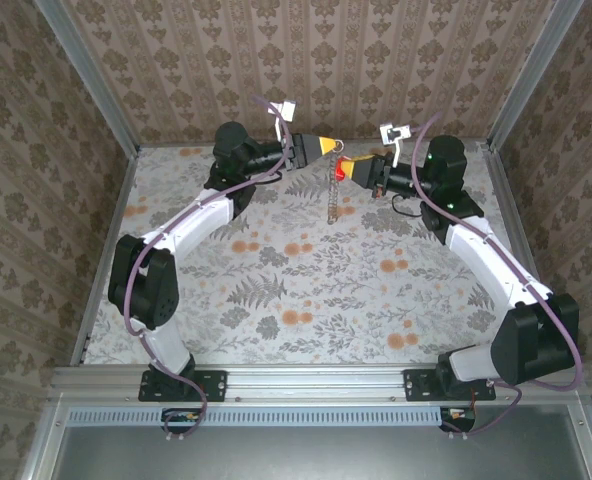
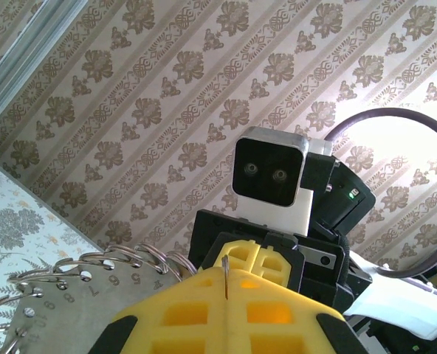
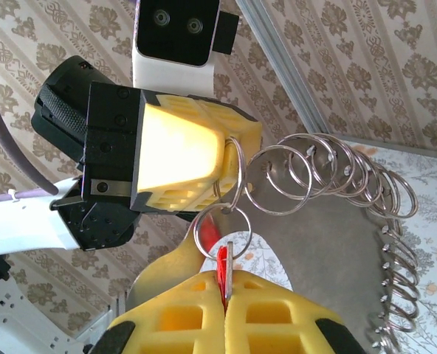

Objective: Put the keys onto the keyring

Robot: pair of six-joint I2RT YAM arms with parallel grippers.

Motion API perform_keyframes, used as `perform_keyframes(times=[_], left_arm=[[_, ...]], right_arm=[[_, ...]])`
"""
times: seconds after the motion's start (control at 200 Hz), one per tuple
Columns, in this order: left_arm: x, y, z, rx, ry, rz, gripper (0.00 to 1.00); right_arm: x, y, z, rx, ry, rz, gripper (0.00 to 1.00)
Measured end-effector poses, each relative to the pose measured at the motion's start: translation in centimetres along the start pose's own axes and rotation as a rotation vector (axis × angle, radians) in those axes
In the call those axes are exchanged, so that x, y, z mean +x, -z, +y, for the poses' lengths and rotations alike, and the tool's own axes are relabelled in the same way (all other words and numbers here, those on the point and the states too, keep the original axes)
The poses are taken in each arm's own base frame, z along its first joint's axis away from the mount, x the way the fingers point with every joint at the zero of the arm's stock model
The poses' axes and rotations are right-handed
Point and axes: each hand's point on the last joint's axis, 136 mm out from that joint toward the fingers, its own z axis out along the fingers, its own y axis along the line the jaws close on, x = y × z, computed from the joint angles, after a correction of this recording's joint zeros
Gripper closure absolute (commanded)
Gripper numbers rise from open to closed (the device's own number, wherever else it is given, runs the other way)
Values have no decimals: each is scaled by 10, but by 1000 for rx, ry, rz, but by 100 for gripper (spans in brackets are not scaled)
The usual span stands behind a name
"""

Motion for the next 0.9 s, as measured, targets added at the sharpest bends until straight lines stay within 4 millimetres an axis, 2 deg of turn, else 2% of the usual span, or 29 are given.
perform_keyframes(times=[0.545, 0.76, 0.9], left_arm=[[2, 0, -1, 7, -33, 13, 100], [6, 0, 2, 0, -56, 28, 100], [9, 0, 6, -11, -55, 37, 100]], right_arm=[[-15, 4, 10, -3, 31, 22, 100], [-13, 5, 6, 16, 36, 48, 100], [-13, 5, -5, 24, 27, 61, 100]])
